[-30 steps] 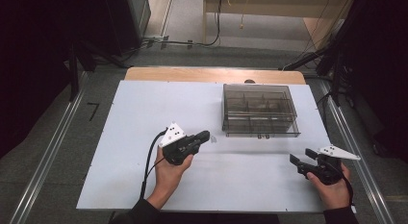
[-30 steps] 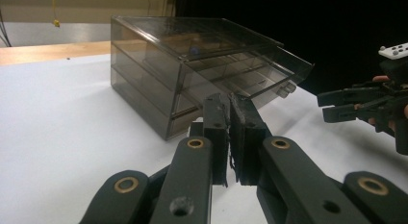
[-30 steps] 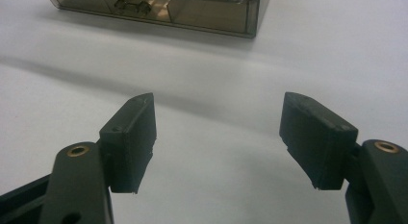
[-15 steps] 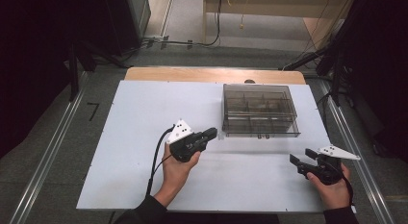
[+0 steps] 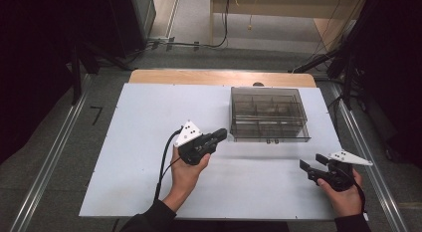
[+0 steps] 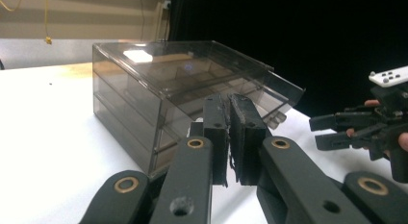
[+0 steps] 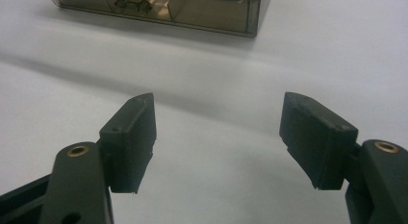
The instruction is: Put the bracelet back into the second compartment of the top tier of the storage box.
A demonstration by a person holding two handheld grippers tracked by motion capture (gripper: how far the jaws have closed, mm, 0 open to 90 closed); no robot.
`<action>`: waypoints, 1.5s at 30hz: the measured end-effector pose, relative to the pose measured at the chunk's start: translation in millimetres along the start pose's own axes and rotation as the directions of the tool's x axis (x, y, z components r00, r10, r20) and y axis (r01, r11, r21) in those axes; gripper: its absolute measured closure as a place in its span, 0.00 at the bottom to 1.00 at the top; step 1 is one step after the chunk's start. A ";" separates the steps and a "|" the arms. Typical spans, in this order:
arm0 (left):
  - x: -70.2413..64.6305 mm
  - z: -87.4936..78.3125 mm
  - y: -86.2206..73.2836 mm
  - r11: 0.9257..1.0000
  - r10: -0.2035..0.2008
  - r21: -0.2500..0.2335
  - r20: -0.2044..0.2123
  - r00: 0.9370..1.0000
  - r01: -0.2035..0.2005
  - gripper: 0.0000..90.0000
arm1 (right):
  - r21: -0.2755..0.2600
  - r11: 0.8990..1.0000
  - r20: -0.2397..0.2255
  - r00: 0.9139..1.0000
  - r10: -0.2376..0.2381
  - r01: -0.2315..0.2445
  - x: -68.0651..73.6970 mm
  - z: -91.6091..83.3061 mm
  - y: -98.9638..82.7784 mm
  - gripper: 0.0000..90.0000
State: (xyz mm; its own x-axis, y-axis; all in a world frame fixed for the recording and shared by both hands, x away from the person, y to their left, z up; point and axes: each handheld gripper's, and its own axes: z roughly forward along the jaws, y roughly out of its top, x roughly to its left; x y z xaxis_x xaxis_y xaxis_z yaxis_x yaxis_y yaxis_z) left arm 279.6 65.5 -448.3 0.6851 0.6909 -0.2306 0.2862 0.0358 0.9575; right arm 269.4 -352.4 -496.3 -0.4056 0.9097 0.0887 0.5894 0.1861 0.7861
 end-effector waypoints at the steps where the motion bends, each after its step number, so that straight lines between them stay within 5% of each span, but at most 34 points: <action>1: 0.1 0.1 1.0 1.000 0.000 -0.005 0.000 1.000 0.000 0.97 | 0.000 1.000 0.000 1.000 0.000 0.000 0.0 0.0 0.0 0.30; 16: -6.4 11.2 11.4 0.999 0.012 -0.030 -0.001 1.000 -0.012 0.97 | 0.002 1.000 -0.002 1.000 0.002 -0.002 0.1 0.6 -0.1 0.30; 45: -30.7 58.4 25.2 0.999 0.026 -0.033 0.054 0.998 -0.024 0.97 | 0.007 1.000 -0.006 1.000 0.003 -0.003 -0.2 1.3 -0.5 0.30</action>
State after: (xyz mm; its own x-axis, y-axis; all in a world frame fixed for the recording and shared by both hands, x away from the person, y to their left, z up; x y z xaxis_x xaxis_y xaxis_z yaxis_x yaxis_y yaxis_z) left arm 304.9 3.0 -427.2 0.7274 0.6518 -0.2146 0.2473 0.0427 0.9680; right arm 270.1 -352.2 -497.5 -0.4081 0.9080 0.0947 0.5956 0.1862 0.7814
